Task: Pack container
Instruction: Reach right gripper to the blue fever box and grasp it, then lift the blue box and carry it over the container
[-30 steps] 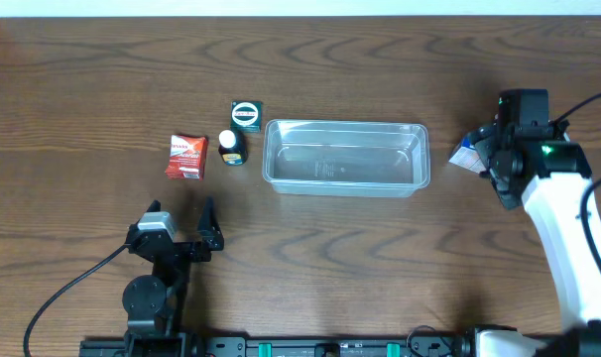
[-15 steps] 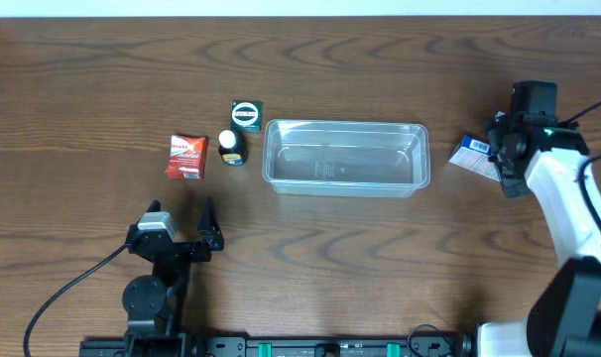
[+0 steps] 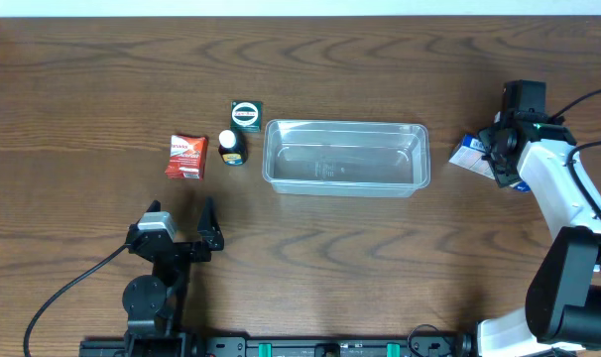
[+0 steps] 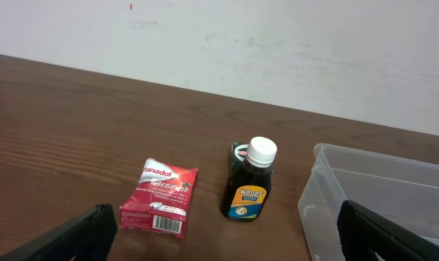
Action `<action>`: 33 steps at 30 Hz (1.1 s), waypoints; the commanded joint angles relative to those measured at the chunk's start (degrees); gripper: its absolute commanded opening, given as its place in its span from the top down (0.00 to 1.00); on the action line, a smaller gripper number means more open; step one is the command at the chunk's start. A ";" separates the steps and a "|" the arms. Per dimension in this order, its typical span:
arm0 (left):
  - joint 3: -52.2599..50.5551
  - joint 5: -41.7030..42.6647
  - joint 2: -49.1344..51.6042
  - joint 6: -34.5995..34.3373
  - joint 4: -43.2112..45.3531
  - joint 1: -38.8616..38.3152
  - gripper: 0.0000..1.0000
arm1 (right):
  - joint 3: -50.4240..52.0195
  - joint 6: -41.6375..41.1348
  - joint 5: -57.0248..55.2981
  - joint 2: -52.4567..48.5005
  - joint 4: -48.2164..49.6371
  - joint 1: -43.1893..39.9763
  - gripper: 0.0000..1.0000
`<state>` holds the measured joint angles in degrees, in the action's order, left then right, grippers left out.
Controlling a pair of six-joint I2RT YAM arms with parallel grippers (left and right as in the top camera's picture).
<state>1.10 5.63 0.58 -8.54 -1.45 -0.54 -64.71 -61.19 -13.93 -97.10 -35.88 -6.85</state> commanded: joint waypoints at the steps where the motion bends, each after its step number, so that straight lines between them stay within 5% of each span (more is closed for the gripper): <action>1: -0.87 1.05 -0.35 1.01 -2.08 0.26 0.02 | -0.52 7.63 -1.22 -0.11 0.15 -0.37 0.37; 7: -0.87 1.05 -0.35 0.98 -2.08 0.26 0.02 | -0.52 19.19 0.68 -0.11 -0.11 -0.37 0.57; 14: -0.87 1.05 -0.35 1.01 -2.08 0.26 0.02 | -0.52 22.73 0.87 -0.11 -2.78 -0.37 0.76; 25: -0.87 1.05 -0.35 1.01 -2.08 0.26 0.02 | -0.63 33.99 3.13 1.73 -5.33 -0.37 0.93; 33: -0.87 1.05 -0.35 1.01 -2.08 0.26 0.02 | -3.32 40.83 12.13 13.16 -6.86 -0.35 0.97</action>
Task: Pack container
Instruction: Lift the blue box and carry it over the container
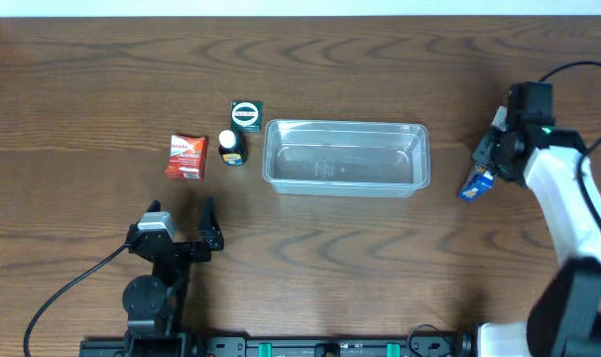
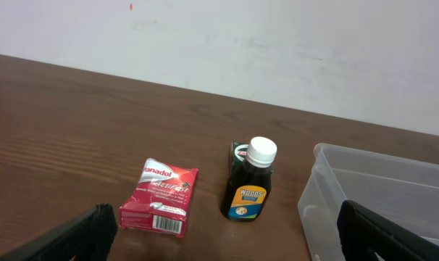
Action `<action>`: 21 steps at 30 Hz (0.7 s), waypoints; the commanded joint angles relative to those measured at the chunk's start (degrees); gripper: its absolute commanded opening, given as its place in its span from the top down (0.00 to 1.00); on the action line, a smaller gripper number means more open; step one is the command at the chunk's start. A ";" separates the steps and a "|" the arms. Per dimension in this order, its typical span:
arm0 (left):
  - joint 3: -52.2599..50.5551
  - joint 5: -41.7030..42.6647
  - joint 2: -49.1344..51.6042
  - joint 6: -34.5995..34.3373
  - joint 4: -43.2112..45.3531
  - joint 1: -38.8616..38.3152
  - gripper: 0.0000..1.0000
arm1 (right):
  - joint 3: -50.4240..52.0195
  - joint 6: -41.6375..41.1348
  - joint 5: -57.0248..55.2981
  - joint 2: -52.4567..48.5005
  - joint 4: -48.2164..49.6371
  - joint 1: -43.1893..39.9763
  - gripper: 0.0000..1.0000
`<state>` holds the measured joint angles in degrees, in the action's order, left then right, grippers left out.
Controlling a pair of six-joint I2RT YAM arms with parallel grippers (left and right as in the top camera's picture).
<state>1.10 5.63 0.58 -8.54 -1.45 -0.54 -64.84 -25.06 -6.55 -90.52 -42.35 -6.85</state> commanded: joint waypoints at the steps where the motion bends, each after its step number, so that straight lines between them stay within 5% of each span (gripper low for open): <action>1: -0.87 1.05 -0.35 1.01 -2.08 0.26 0.02 | -3.76 5.35 5.92 8.31 -0.87 -0.31 0.98; 9: -0.87 1.05 -0.35 1.01 -2.08 0.26 0.02 | -5.90 9.99 24.39 22.84 -2.95 0.94 0.98; 21: -0.87 1.05 -0.35 1.01 -2.08 0.26 0.02 | -5.88 4.04 21.88 25.49 -0.70 17.94 0.99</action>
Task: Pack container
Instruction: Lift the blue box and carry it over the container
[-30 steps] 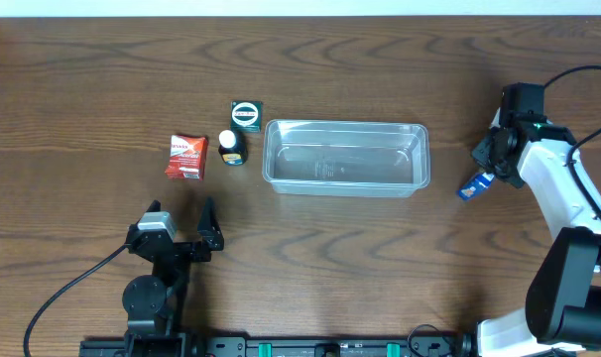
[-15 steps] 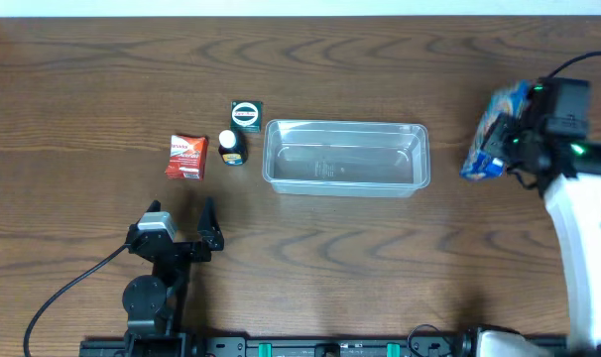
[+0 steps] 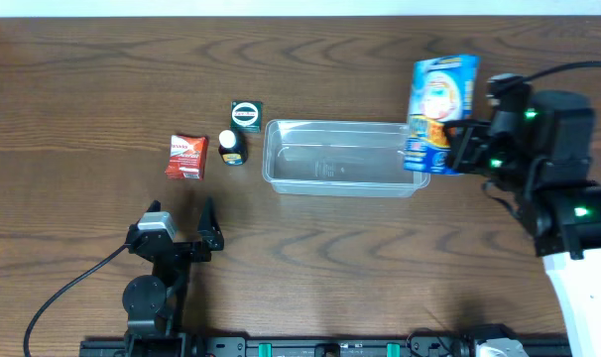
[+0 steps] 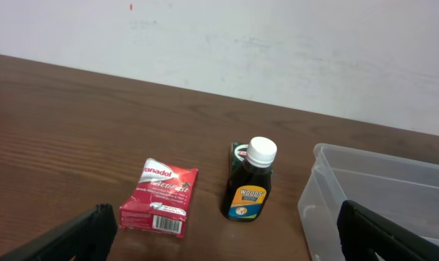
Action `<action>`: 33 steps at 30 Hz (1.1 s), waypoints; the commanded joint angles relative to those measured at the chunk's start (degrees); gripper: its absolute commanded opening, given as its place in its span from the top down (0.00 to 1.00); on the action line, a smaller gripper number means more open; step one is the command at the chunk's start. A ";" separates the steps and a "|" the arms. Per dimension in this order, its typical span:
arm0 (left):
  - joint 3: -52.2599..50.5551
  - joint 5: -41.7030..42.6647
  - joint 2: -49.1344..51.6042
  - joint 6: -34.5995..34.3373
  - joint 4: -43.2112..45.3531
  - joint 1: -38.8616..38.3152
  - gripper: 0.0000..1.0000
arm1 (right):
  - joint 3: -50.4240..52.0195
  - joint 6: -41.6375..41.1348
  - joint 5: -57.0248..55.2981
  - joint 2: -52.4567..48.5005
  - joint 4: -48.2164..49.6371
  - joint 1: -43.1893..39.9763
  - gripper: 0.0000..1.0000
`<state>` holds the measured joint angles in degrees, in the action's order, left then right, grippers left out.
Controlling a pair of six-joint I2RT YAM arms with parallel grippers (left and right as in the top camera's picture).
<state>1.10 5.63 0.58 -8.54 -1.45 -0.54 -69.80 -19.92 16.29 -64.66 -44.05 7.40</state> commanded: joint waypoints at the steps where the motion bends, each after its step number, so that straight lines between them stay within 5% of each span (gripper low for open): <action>1: -0.87 1.05 -0.35 0.98 -2.08 0.26 0.02 | -0.92 -1.07 -1.75 -0.74 1.36 5.11 0.99; 12: -0.87 1.05 -0.35 1.01 -2.08 0.26 0.02 | -0.92 -4.20 -9.05 -6.27 3.28 16.70 0.99; 33: -0.87 1.05 -0.35 1.01 -2.08 0.26 0.02 | -0.90 -6.75 -4.98 -6.82 3.78 18.16 0.99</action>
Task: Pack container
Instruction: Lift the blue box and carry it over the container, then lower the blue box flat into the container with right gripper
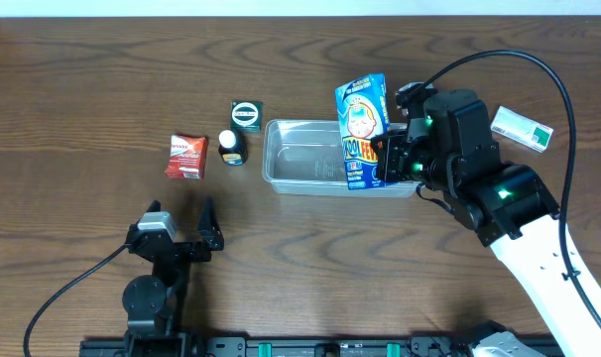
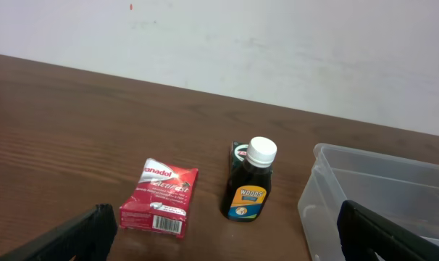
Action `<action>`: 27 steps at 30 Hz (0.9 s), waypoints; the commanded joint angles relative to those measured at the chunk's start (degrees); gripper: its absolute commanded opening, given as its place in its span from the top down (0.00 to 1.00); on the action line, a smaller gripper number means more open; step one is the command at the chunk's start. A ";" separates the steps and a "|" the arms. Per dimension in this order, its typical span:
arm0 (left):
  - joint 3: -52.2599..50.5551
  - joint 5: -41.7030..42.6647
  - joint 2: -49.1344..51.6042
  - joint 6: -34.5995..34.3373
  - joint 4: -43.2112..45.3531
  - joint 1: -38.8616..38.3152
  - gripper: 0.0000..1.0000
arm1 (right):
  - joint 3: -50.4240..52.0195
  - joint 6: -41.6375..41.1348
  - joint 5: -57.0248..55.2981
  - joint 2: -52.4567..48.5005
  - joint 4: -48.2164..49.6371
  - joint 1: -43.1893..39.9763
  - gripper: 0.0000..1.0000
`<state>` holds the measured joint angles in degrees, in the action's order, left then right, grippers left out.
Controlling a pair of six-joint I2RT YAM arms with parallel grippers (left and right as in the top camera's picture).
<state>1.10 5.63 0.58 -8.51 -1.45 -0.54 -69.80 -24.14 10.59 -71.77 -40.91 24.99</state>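
Observation:
A clear plastic container (image 1: 300, 159) lies in the middle of the table. My right gripper (image 1: 382, 149) is shut on a blue box (image 1: 362, 124), held upright over the container's right half. To the container's left stand a small dark bottle with a white cap (image 1: 231, 147), a red packet (image 1: 186, 157) and a dark green box (image 1: 246, 115). My left gripper (image 1: 178, 234) rests open near the front edge. The left wrist view shows the red packet (image 2: 160, 197), the bottle (image 2: 251, 183) and the container's left end (image 2: 328, 196) ahead of the open left gripper (image 2: 223, 235).
A white and green box (image 1: 522, 130) lies on the table at the far right, beyond the right arm. The right arm's cable arcs over the right side of the table.
My right gripper has moved left with the blue box, from above the container's right end to over its right half. The white and green box now shows at the right. The left arm is unchanged.
My right gripper was at the blue box lying at the table's far right. Then it had the box tilted up off the table there. Then it held it above the container's right end, and now over the container's right half.

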 commanded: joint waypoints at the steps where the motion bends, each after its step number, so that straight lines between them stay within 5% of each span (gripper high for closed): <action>1: -0.87 1.05 -0.35 0.96 -2.08 0.26 0.02 | -0.90 -3.43 0.20 0.26 0.90 0.55 0.99; 16: -0.87 1.05 -0.35 0.96 -2.08 0.26 0.02 | -0.90 -27.98 -27.21 -0.61 1.64 0.59 0.99; 27: -0.87 1.05 -0.35 0.98 -2.08 0.26 0.02 | -0.90 -43.41 -36.20 -7.43 -1.79 4.33 0.99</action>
<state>1.10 5.63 0.58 -8.54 -1.45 -0.54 -69.80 -61.65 -19.94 -77.78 -42.65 26.83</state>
